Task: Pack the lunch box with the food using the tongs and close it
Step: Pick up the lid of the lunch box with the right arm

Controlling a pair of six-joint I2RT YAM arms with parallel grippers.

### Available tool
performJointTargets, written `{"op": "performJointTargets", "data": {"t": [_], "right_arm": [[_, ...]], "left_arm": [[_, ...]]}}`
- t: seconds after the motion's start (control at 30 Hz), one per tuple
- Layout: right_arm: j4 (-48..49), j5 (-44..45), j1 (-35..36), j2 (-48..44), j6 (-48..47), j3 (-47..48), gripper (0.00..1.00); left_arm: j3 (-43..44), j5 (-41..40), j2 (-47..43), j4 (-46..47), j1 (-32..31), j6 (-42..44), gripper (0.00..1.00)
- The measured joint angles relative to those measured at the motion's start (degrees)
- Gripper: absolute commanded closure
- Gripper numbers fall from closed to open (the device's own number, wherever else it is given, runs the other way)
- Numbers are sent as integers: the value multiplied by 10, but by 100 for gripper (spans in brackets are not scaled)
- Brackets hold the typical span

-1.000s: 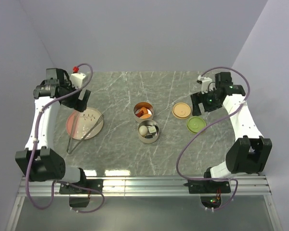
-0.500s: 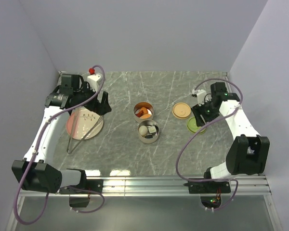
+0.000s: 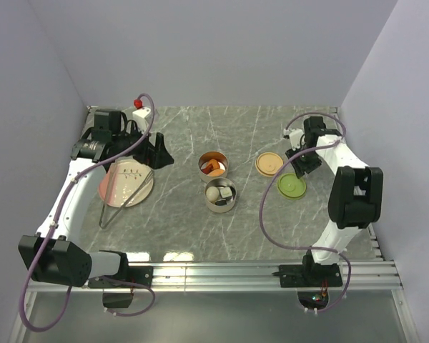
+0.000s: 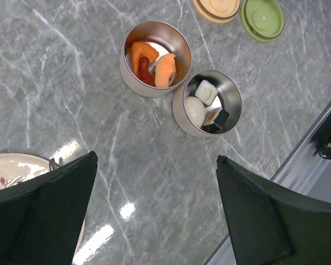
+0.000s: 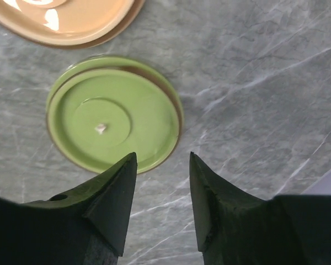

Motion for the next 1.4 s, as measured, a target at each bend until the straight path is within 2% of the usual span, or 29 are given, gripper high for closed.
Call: {"op": "performJointTargets", "data": {"t": [0.43, 0.63, 0.73, 0.77, 0.83, 0.87, 0.93, 1.17, 1.4], "right_arm": [[16, 8, -19, 85, -10, 21, 56], [28, 2, -24, 104, -16, 22, 65], [30, -8, -30, 106, -18, 23, 72], [30, -12, -32, 106, -19, 23, 79], [30, -23, -37, 106, -21, 23, 85], [30, -27, -39, 106, -22, 23, 93], [30, -37, -45, 106, -24, 23, 99], [3, -99, -92, 102, -21, 38, 100], [-37, -254, -122, 42, 36, 114, 100]], "left_arm": [[0, 13, 0, 3, -4, -1, 7], [-5, 14, 0, 3, -6, 1, 7], [-9, 15, 0, 3, -6, 3, 7], [-11, 15, 0, 3, -6, 3, 7], [-13, 17, 0, 3, -7, 3, 7], [-13, 18, 0, 3, -6, 3, 7], [-13, 23, 0, 4, -7, 3, 7], [-14, 55, -3, 19, -7, -13, 7], [-59, 127, -50, 122, -8, -109, 6]]}}
